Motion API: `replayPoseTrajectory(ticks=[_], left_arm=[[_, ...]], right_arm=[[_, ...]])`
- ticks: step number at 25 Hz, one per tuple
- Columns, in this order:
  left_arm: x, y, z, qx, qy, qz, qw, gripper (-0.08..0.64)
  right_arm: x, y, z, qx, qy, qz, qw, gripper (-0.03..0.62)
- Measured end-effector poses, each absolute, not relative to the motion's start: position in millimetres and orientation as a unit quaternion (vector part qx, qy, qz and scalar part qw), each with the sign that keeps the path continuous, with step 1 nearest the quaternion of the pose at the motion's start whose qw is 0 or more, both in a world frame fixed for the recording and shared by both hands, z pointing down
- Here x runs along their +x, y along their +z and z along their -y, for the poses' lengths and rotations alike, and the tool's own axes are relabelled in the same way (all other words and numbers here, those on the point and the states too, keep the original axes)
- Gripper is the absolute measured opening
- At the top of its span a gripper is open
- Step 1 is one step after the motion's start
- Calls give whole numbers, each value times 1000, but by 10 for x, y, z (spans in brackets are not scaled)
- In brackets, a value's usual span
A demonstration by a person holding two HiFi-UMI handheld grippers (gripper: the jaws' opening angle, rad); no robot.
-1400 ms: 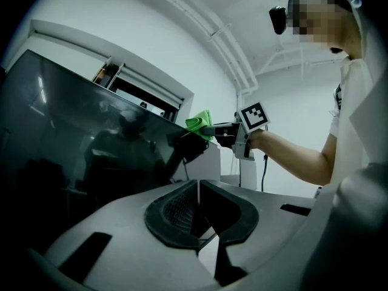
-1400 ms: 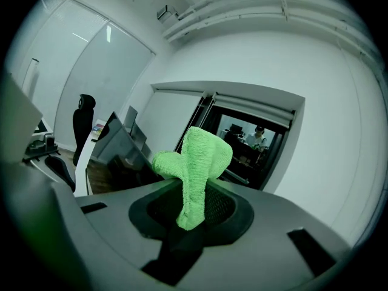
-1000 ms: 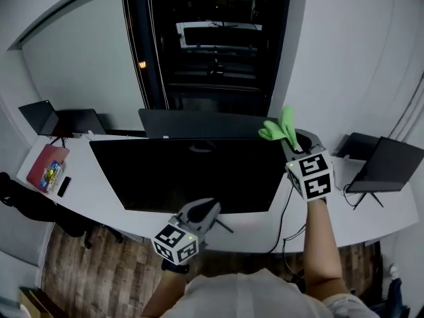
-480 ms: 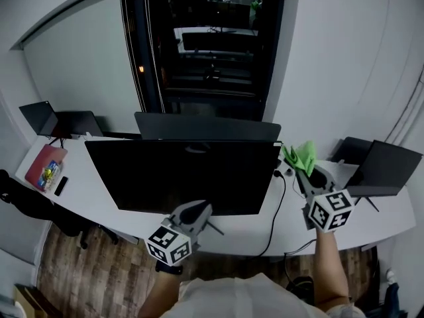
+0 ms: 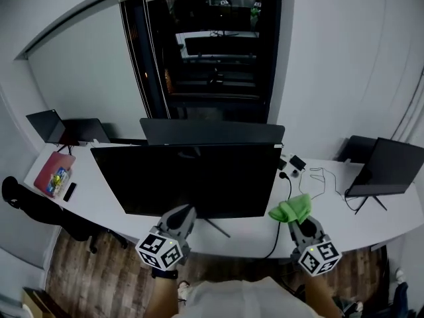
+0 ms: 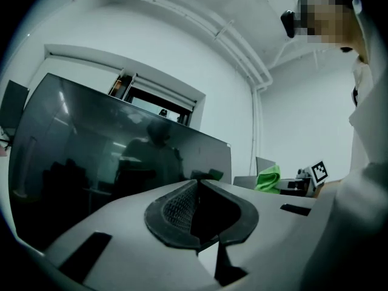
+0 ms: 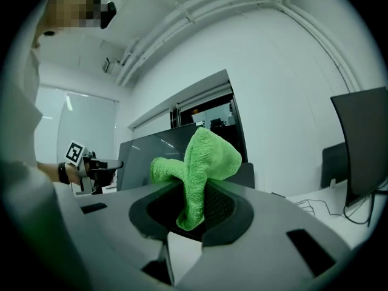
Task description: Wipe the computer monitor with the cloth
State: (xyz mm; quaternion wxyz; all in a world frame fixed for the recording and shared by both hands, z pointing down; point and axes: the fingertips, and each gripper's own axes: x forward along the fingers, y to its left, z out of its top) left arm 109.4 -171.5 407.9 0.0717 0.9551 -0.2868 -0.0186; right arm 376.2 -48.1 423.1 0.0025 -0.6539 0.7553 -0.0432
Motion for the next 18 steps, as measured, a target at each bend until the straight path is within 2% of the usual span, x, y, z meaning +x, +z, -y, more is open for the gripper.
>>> replayPoseTrajectory(ticks=[18], left_arm=[[973, 4180, 1551, 954, -17, 285, 88, 26]], right_arm=[[3306, 4341, 490, -622, -42, -781, -38, 69]])
